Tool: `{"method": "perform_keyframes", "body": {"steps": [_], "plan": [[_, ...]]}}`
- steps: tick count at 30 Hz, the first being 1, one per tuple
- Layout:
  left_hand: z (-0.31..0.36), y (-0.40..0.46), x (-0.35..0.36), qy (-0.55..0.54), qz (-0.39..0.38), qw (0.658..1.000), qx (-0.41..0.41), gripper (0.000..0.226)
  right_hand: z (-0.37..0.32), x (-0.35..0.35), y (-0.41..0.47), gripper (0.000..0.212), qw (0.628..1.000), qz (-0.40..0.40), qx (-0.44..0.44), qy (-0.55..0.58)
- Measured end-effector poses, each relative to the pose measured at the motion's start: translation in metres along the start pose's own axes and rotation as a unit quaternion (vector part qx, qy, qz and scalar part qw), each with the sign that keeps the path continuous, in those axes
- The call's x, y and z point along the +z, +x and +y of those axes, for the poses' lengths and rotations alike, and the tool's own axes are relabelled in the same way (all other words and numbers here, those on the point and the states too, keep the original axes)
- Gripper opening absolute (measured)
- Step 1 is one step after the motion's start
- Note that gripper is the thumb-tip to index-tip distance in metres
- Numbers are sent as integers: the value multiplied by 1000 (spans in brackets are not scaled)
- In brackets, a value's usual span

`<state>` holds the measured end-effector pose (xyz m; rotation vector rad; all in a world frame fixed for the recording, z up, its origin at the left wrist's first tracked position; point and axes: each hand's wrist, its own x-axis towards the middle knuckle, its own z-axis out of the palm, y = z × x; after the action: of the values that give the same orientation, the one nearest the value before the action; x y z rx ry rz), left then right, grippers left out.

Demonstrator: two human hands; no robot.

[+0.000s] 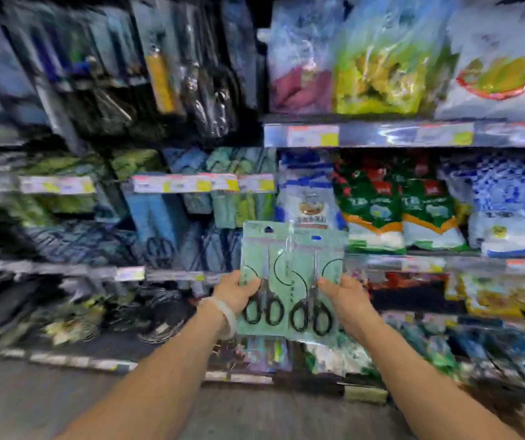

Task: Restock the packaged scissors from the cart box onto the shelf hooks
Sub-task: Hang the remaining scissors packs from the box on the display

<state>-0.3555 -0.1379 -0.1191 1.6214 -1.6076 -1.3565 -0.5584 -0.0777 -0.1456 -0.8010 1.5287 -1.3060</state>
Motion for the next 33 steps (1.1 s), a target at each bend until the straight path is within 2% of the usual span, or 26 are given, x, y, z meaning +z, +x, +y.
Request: {"method": "perform_keyframes", "body": {"steps": [1,2,5,8,11,13,18,25,26,28,30,31,33], "plan": [[-12,-4,-26,-19,21,1000,-9,36,-2,28,1,53,1000,-27,1,-10],[-24,-9,-50,-43,40,998,-22,36,-5,55,2,52,998,-54,1,-21],[-57,-21,-112,-120,91,987,-59,34,-12,130,3,32,992,-114,-13,-51],[-87,-26,-160,-204,160,963,-74,25,-16,195,3,23,980,-179,-12,-83],[-114,-20,-203,-255,188,945,-78,16,-15,254,13,43,972,-213,-2,-102],[-126,-10,-233,-275,198,938,-76,13,-17,292,24,43,967,-230,1,-113],[-141,23,-309,-266,228,932,-87,9,-28,382,63,31,963,-247,14,-112],[-161,68,-407,-241,240,937,-82,11,-34,492,104,46,964,-238,34,-110],[-166,73,-416,-245,238,936,-85,10,-34,504,108,43,965,-235,40,-113],[-178,85,-431,-252,235,934,-92,8,-32,526,117,23,964,-231,45,-124],[-190,101,-447,-250,224,937,-99,14,-32,547,126,10,966,-218,47,-131],[-195,110,-455,-247,214,940,-102,18,-32,556,131,8,967,-213,49,-133],[-202,129,-473,-232,191,948,-102,21,-34,576,143,18,969,-202,55,-131]]}}
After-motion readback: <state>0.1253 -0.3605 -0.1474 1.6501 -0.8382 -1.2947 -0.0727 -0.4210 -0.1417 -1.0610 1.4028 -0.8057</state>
